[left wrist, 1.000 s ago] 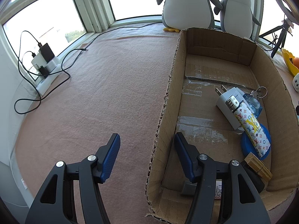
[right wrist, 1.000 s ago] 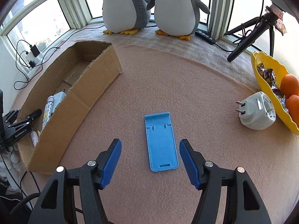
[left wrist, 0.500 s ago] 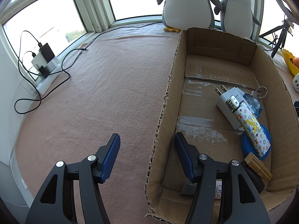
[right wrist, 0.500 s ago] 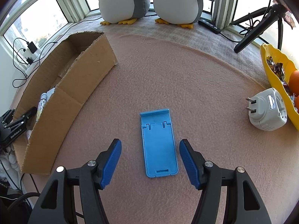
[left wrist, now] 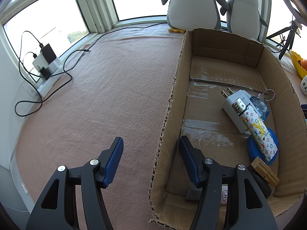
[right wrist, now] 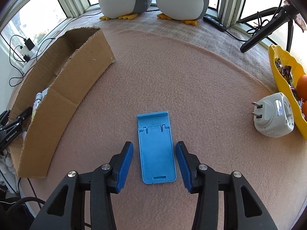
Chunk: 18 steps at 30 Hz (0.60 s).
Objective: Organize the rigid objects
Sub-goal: 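Move the right tool to the blue phone stand and grasp it, then carry the blue phone stand with the right tool into the box and release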
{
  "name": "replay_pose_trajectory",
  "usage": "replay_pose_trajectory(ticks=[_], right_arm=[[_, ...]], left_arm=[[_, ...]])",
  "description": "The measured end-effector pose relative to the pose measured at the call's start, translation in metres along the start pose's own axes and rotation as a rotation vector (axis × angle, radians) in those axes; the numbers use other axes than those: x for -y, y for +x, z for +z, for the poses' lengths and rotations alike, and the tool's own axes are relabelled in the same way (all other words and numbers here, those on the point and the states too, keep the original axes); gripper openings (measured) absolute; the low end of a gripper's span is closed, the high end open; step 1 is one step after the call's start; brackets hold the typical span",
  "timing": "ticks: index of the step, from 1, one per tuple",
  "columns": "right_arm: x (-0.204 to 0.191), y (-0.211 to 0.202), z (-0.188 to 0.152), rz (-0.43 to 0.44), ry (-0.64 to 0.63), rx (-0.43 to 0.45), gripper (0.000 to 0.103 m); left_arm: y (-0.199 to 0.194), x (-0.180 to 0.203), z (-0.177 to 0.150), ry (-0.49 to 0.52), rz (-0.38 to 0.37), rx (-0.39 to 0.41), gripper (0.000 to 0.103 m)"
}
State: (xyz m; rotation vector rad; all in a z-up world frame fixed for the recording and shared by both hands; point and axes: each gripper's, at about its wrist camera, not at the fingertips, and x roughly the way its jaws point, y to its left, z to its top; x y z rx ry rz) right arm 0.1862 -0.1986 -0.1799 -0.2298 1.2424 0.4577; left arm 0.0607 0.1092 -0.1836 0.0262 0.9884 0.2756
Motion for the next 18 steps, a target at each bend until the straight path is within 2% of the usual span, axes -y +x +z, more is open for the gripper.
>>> replay_pose_trajectory(ticks=[1,6,18], right_arm=[[0.000,0.000,0.000,-0.006,0.001,-0.001,0.034],[-0.003,-0.001,-0.003,-0.027,-0.001,0.008,0.033],[-0.012,-0.018,-0.007,-0.017,0.038,0.067,0.033]], left_arm=[[0.000,0.000,0.000,0.000,0.000,0.000,0.060],[0.000,0.001,0.000,0.000,0.000,0.000,0.060],[0.000,0.001,0.000,0.000,0.000,0.000,0.060]])
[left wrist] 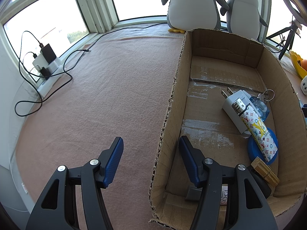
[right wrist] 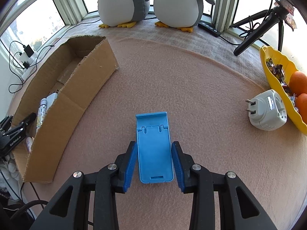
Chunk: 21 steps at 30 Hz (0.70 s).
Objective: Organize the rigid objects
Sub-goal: 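Carry the blue phone stand with the right tool into the box and release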
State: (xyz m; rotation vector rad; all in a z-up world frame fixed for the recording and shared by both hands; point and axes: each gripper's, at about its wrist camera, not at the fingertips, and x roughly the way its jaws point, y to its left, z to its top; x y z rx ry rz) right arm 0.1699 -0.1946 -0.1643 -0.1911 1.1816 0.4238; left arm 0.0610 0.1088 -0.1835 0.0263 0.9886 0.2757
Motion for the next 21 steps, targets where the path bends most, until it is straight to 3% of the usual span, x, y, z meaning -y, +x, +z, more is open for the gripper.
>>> replay_pose_trajectory(ticks=[10,21], right_arm=[[-0.022,-0.032,0.016,0.038,0.001,0.078,0.033],[-0.090,-0.053,0.048,0.128,-0.081,0.153,0.033]], left_arm=[[0.000,0.000,0.000,-0.001,0.000,0.000,0.060],[0.000,-0.002,-0.001,-0.003,-0.001,0.001,0.060]])
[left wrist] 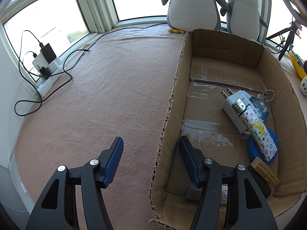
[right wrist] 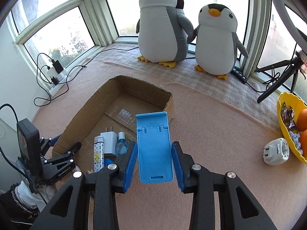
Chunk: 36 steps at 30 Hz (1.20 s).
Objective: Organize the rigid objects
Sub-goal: 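Carry the blue phone stand with the right tool into the box and release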
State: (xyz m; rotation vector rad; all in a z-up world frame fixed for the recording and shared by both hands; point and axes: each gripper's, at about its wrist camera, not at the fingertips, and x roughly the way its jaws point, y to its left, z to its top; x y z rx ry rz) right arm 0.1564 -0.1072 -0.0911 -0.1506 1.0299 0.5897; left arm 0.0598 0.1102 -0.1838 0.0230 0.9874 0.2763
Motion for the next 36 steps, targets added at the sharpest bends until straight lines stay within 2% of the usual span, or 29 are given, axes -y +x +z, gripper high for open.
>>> replay_pose_trajectory(ticks=[15,36], right_arm=[[-0.042,0.037,0.018,0.045,-0.023,-0.025,0.033],[-0.057,0.065,0.013,0.001,-0.056,-0.073,0.034]], left_arm=[[0.000,0.000,0.000,-0.001,0.000,0.000,0.060],[0.000,0.000,0.000,-0.001,0.000,0.000,0.060]])
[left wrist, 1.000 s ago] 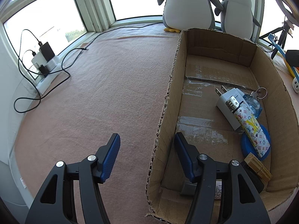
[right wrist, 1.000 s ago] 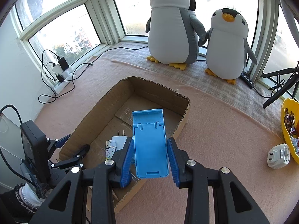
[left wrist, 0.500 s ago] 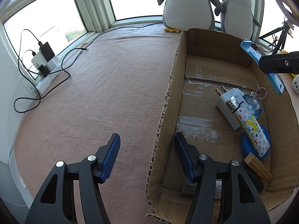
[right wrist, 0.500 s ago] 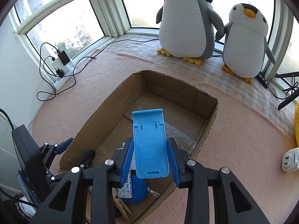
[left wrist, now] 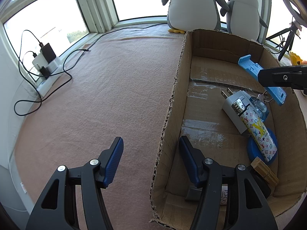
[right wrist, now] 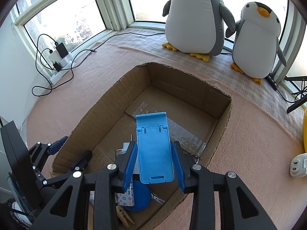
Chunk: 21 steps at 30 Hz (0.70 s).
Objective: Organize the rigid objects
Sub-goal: 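Carry the blue phone stand with the right tool into the box and release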
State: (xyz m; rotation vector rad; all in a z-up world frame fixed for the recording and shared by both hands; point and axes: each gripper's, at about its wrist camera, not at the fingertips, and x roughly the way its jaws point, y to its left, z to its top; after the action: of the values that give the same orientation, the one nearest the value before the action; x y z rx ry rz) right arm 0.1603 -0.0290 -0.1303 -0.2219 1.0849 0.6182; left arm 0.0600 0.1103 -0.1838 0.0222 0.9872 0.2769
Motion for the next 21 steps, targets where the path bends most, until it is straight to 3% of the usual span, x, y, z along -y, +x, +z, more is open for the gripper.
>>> replay_pose_trajectory(ticks=[21], right_arm=[[0.018,-0.022,-0.009,0.016,0.078,0.044,0.046]], left_arm=[[0.001,0.000,0.000,0.000,0.001,0.001,0.060]])
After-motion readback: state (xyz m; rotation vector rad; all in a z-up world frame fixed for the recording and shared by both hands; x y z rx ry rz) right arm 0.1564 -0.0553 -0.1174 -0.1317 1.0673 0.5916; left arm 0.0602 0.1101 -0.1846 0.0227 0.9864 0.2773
